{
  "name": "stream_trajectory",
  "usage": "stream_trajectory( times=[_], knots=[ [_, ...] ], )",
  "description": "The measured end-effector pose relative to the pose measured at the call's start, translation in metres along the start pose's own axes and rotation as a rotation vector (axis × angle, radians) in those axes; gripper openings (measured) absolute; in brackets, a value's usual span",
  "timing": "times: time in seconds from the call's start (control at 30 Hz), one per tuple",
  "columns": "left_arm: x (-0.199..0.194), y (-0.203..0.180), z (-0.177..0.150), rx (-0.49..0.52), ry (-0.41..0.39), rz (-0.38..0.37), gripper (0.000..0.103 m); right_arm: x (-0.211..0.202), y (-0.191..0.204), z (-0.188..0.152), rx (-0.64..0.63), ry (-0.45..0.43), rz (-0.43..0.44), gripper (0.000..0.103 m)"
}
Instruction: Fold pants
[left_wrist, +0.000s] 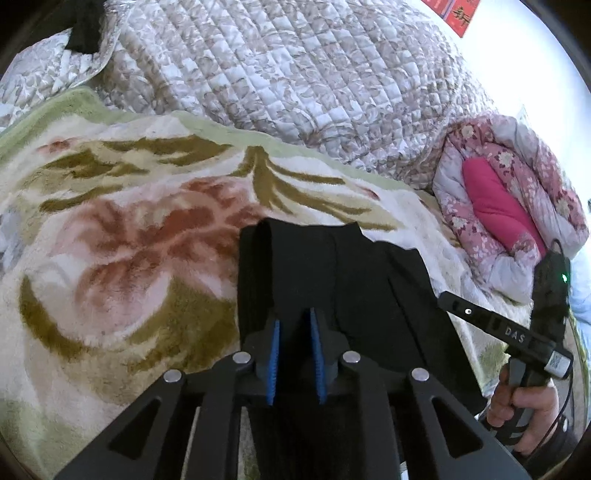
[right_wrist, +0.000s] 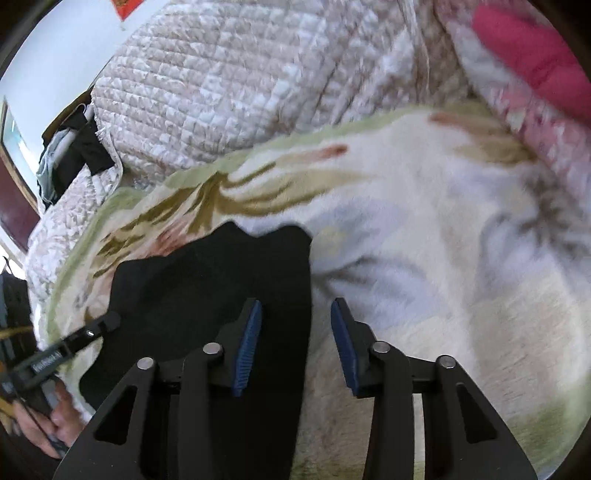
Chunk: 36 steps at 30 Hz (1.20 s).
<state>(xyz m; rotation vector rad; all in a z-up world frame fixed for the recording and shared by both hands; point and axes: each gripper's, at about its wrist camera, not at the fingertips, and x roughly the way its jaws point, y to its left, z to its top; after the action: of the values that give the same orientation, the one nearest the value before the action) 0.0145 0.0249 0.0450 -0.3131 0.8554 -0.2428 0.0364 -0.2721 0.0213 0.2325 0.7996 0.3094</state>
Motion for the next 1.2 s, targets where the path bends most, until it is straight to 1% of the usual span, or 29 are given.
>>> stream_trajectory(
  times=[0.03, 0.1, 0.2, 0.23, 0.3, 0.37, 0.4, 0.47, 0.57, 0.63, 0.7, 0.8, 0.83, 0.93, 1.07, 1.2],
  knots=[
    [-0.005, -0.001, 0.003, 0.001, -0.017, 0.016, 0.019, -0.002, 0.002, 0.002, -0.01, -0.01, -0.003, 0.016],
    [-0.014, -0.007, 0.011, 0.028, -0.058, 0.032, 0.018, 0.0, 0.006, 0.006, -0.024, -0.009, 0.014, 0.014],
    [-0.017, -0.021, 0.024, 0.074, -0.081, 0.001, 0.019, 0.012, 0.017, 0.011, -0.062, 0.012, 0.032, 0.014],
    [-0.013, -0.026, 0.027, 0.095, -0.071, -0.002, 0.02, 0.021, 0.019, 0.012, -0.071, 0.036, 0.032, 0.014],
    [0.008, -0.033, 0.03, 0.147, -0.017, 0.0, 0.021, 0.035, 0.019, 0.011, -0.074, 0.074, 0.015, 0.014],
    [0.03, -0.03, 0.027, 0.148, 0.035, 0.03, 0.021, 0.041, 0.014, 0.011, -0.065, 0.09, 0.016, 0.014],
    [0.037, -0.026, 0.024, 0.143, 0.041, 0.026, 0.021, 0.04, 0.013, 0.011, -0.061, 0.088, 0.017, 0.014],
    [0.036, -0.026, 0.021, 0.152, 0.019, 0.021, 0.021, 0.039, 0.011, 0.011, -0.062, 0.085, 0.013, 0.014],
    [0.034, -0.028, 0.021, 0.16, 0.018, 0.026, 0.021, 0.038, 0.011, 0.011, -0.062, 0.078, 0.012, 0.014],
    [0.032, -0.029, 0.019, 0.161, 0.012, 0.032, 0.021, 0.033, 0.011, 0.01, -0.063, 0.066, 0.006, 0.014],
    [0.025, -0.034, 0.017, 0.175, 0.003, 0.053, 0.021, 0.023, 0.01, 0.007, -0.058, 0.058, 0.022, 0.014],
    [0.012, -0.037, 0.011, 0.179, -0.003, 0.079, 0.021, 0.006, 0.012, -0.002, -0.065, 0.035, 0.046, 0.023],
    [0.009, -0.037, 0.009, 0.177, -0.002, 0.084, 0.021, 0.001, 0.013, -0.004, -0.069, 0.032, 0.051, 0.024],
    [-0.004, -0.04, -0.001, 0.19, -0.008, 0.11, 0.021, -0.015, 0.021, -0.015, -0.096, 0.013, 0.065, 0.024],
    [-0.02, -0.046, -0.012, 0.2, -0.021, 0.117, 0.021, -0.032, 0.037, -0.032, -0.16, -0.011, 0.061, 0.024],
    [-0.033, -0.05, -0.024, 0.204, -0.034, 0.124, 0.021, -0.041, 0.049, -0.049, -0.198, -0.002, 0.066, 0.024]
  ],
)
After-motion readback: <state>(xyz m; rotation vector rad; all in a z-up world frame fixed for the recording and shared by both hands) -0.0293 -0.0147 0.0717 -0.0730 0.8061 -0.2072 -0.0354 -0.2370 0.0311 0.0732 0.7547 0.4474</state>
